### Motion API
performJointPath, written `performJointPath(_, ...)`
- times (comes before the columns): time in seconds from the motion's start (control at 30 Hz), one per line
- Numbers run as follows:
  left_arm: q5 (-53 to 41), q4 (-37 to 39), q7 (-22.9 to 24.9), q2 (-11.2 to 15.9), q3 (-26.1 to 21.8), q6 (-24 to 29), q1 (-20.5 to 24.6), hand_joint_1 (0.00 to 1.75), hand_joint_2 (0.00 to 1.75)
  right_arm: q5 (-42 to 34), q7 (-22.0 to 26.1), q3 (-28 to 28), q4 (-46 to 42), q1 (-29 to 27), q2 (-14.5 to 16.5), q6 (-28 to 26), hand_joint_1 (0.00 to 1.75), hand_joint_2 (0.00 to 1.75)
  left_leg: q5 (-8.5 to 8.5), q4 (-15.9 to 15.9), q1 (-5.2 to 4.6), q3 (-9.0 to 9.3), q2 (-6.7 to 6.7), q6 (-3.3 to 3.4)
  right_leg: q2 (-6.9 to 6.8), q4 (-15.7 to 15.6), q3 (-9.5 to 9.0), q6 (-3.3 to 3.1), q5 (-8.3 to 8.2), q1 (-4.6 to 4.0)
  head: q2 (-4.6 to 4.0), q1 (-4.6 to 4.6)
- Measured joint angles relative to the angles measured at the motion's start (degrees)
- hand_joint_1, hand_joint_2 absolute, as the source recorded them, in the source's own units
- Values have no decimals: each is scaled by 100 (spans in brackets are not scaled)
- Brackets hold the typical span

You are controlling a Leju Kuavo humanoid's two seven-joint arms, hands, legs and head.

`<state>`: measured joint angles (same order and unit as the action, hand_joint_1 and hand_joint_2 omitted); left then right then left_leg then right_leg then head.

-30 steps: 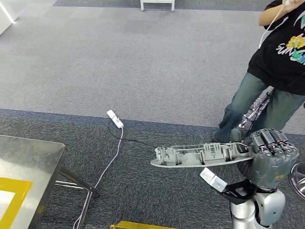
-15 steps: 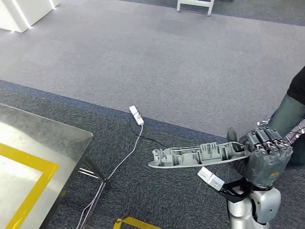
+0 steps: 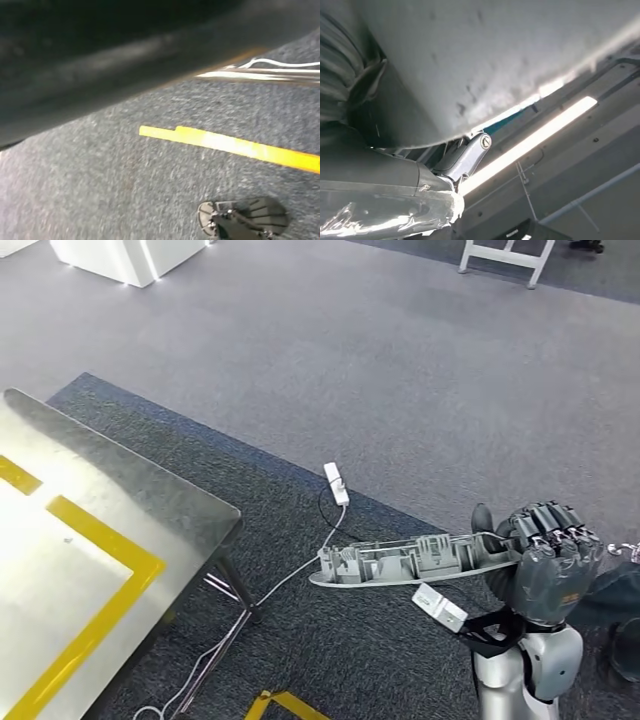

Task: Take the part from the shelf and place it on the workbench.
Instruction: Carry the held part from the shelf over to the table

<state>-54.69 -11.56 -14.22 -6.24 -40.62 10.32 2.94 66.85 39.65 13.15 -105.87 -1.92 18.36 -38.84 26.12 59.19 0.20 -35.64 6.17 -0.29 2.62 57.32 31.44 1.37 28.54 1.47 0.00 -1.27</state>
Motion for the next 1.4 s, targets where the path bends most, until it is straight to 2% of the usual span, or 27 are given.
performJointPath(0.07,-1,0,0,-2,-7,9,15,0,0,-2,10,-13,24,19,0,0,175,175,265,505,-8,-250,-374,-62,-177,-27,-42,-59,5,-5,0,-42)
performJointPath(0.1,-2,0,-1,-4,-9,11,26,0,0,-3,13,-13,40,23,0,0,175,175,426,882,5,-448,-489,-87,-269,-25,-49,-80,17,-17,0,-59)
performJointPath(0.17,-3,0,-2,-9,-16,12,26,0,0,-2,16,-14,83,30,0,0,175,175,562,1409,30,-735,-563,-114,-445,-22,-60,-93,42,-34,0,-60)
performJointPath(0.2,-4,0,-3,-10,-22,12,17,0,0,-2,16,-15,102,34,0,0,175,175,479,1391,36,-730,-575,-115,-523,-22,-72,-91,55,-38,0,-59)
performJointPath(0.23,-3,0,-3,-9,-29,13,9,0,0,-1,16,-17,120,39,0,0,175,175,308,1159,35,-608,-601,-105,-595,-21,-90,-85,70,-42,0,-61)
performJointPath(0.3,-3,0,-3,0,-40,16,10,0,0,-1,16,-29,144,49,0,0,175,175,-22,395,-17,-190,-834,-42,-725,-20,-139,-54,109,-63,0,-61)
performJointPath(0.37,-3,0,-4,7,-46,23,30,0,0,0,17,-42,162,61,-1,0,175,175,-105,-58,-85,41,-1048,40,-842,-20,-168,-4,147,-95,0,-52)
performJointPath(0.4,-3,0,-4,8,-50,26,34,0,0,0,17,-49,172,67,-2,0,175,175,-74,-94,-112,43,-1059,72,-902,-27,-177,23,161,-109,0,-47)
performJointPath(0.43,-3,0,-5,8,-56,28,30,0,0,1,17,-57,180,74,-2,0,175,175,-80,-111,-108,34,-989,106,-964,-40,-196,52,172,-112,0,-43)
performJointPath(0.47,-3,0,-5,6,-64,28,18,0,0,1,17,-68,186,81,-3,0,175,175,-92,-135,-97,41,-921,136,-942,-35,-205,84,200,-108,0,-38)
performJointPath(0.53,-3,0,-5,7,-81,32,12,0,0,-2,18,-81,194,92,-8,0,175,175,-119,-182,-60,64,-781,202,-665,213,-108,129,384,-85,0,-17)
performJointPath(0.6,-2,0,-7,4,-91,34,30,0,0,-4,18,-75,212,96,-13,0,175,175,-121,-192,-43,69,-635,245,-350,931,245,143,736,-67,0,17)
performJointPath(0.63,-2,0,-7,0,-92,33,38,0,0,-3,18,-68,225,96,-15,0,175,175,-118,-191,-45,69,-555,256,-302,1320,452,146,880,-68,0,26)
performJointPath(0.67,-2,0,-7,-4,-93,32,37,0,0,-3,18,-62,236,96,-15,0,175,175,-116,-190,-47,72,-472,259,-283,1580,608,148,934,-69,0,30)
performJointPath(0.7,-2,0,-7,-6,-94,31,31,0,0,-3,18,-58,243,96,-15,0,175,175,-115,-188,-47,77,-388,259,-275,1628,671,147,868,-69,0,30)
performJointPath(0.77,-2,0,-7,-12,-96,31,22,0,0,-3,17,-56,251,98,-15,0,175,175,-109,-181,-41,100,-215,245,-205,1061,471,140,432,-53,0,30)
performJointPath(0.83,-2,0,-8,-14,-97,31,27,0,0,0,16,-56,259,101,-16,0,175,175,-101,-153,-45,92,-59,198,38,325,145,126,110,-16,0,29)
performJointPath(0.9,-2,0,-10,-14,-99,31,25,0,0,23,8,-63,276,111,-16,0,175,175,-123,-134,-36,33,61,121,178,57,13,93,83,-10,0,28)
performJointPath(0.97,-1,0,-12,-6,-108,30,0,0,0,63,-13,-92,303,147,-15,0,175,175,-141,-131,-8,-10,134,49,86,28,-5,37,69,-19,0,29)
performJointPath(1.03,0,0,-11,6,-118,21,-7,0,0,119,-58,-146,342,214,-15,0,175,175,-16,66,-19,-102,-114,-14,-47,-6,-44,-35,59,-12,0,-7)
performJointPath(1.1,-4,0,-9,9,-122,9,21,0,0,201,-133,-196,387,283,-15,0,175,175,303,693,-25,-407,-460,-67,-216,-23,-80,-96,78,-23,0,-45)
performJointPath(1.17,-16,0,-2,5,-123,5,37,0,0,286,-215,-233,437,331,-15,0,175,175,551,1383,1,-758,-549,-96,-392,-21,-101,-120,107,-38,0,-49)
performJointPath(1.2,-29,0,0,4,-123,1,31,0,0,330,-256,-257,465,350,-15,0,175,175,529,1492,10,-815,-561,-100,-475,-20,-116,-121,122,-41,0,-50)
performJointPath(1.23,-43,0,2,5,-123,-9,23,0,0,380,-299,-284,488,368,-15,0,175,175,402,1379,15,-755,-577,-96,-551,-20,-137,-117,140,-43,0,-51)
performJointPath(1.27,-66,0,1,9,-123,-24,17,0,0,429,-340,-312,508,382,-15,0,175,175,203,1067,12,-587,-623,-79,-622,-20,-168,-108,162,-45,0,-51)
performJointPath(1.33,-100,0,-1,19,-123,-53,24,0,0,505,-403,-360,529,399,-15,0,175,175,-97,318,-43,-187,-893,-14,-745,-14,-225,-68,217,-66,0,-53)
performJointPath(1.4,-111,0,-4,23,-123,-66,44,0,0,531,-420,-392,546,409,-15,0,175,175,-124,-39,-107,-16,-1086,60,-861,-10,-249,-9,266,-107,0,-43)
